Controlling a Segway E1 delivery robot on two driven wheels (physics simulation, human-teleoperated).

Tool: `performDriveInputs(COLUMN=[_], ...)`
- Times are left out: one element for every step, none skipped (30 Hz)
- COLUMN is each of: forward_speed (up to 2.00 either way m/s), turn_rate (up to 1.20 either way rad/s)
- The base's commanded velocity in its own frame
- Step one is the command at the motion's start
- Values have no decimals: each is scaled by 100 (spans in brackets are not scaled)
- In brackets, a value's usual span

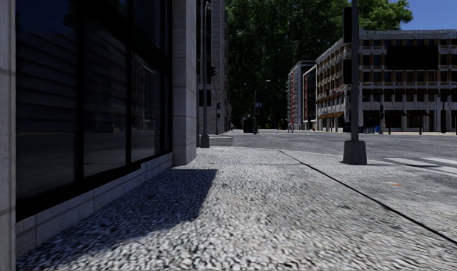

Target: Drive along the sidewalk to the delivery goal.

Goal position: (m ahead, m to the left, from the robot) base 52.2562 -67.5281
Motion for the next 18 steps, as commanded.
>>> performDriveInputs(forward_speed=[165, 165, 165, 165, 165, 165, 165, 165, 165, 165, 165, 165, 165, 165, 165, 165, 165, 165], turn_rate=[0, 0, 0, 0, 0, 0, 0, 0, 0, 0, 0, 0, 0, 0, 0, 0, 0, 0])
